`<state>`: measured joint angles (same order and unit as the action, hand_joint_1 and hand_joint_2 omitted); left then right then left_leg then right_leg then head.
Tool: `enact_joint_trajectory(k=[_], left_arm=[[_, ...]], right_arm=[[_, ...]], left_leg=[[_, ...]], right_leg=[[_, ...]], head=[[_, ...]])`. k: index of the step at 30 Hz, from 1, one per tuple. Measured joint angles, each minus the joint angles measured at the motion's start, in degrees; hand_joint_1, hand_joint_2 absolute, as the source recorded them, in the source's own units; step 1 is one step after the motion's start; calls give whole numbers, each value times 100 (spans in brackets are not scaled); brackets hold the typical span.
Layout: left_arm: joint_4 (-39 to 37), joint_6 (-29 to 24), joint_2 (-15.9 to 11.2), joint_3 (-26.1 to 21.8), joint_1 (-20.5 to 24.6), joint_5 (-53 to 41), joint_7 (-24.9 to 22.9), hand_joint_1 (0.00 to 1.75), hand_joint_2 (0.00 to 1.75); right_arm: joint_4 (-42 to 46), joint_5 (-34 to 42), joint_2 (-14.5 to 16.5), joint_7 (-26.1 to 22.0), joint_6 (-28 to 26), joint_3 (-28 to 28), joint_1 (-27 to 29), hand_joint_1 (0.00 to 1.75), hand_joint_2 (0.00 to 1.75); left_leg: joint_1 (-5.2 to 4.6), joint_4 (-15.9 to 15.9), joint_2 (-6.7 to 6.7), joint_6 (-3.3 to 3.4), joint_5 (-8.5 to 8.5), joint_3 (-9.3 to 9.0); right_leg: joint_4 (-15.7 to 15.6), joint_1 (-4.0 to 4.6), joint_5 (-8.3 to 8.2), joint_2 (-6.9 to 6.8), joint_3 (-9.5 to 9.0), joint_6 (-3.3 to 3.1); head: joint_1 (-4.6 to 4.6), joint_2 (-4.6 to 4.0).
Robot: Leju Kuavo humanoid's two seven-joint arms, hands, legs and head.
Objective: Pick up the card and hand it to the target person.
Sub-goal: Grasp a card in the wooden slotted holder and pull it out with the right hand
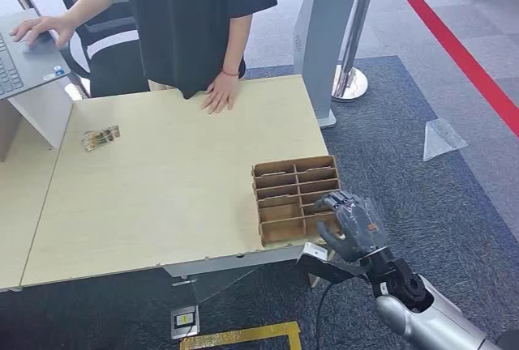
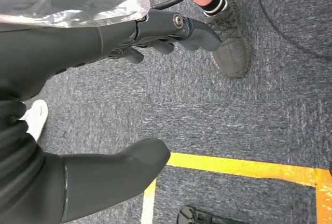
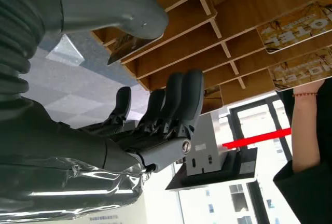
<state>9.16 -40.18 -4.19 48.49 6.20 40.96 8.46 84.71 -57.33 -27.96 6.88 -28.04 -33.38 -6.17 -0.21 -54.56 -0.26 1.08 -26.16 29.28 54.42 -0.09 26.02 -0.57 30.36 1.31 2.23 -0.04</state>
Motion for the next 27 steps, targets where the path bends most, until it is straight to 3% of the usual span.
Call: enact_joint_trajectory(k=[21, 27], left_arm=[[0, 0, 1, -129, -4, -101, 52, 0, 175], [0, 1, 1, -152, -6, -120, 52, 0, 175]], right_arm=[[-258, 40, 0, 12, 37, 8, -59, 104, 175], [-280, 26, 0, 15, 46, 11, -60, 93, 175]], left_leg=[[0, 0, 0, 0, 0, 0], [0, 0, 0, 0, 0, 0]], right_leg=[[0, 0, 0, 0, 0, 0], [0, 0, 0, 0, 0, 0]], head=[[0, 1], [0, 1]])
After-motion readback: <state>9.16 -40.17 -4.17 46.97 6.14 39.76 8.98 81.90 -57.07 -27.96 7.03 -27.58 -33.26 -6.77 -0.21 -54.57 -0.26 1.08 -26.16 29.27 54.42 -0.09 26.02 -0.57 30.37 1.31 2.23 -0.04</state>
